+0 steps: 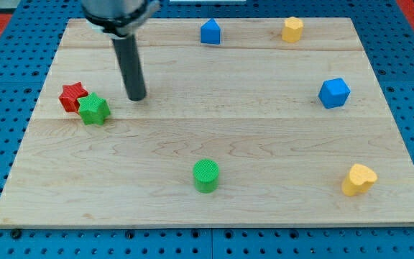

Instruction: Place the green star below the red star

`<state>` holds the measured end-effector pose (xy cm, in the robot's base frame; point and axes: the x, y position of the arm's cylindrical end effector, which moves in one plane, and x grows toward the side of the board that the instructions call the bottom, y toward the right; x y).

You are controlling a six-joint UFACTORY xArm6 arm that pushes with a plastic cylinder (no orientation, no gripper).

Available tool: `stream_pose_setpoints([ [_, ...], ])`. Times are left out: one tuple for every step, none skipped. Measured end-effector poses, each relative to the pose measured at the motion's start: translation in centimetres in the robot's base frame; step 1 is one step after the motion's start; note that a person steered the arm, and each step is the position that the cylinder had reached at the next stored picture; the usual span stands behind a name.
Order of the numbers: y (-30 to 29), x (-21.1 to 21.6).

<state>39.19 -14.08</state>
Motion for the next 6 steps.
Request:
stream_pose_setpoints([
  [-5.3, 3.0],
  [-6.4, 9.0],
  [-6.7, 13.0],
  [-6.4, 12.8],
  [-7.2, 8.1],
  [-8.5, 4.8],
])
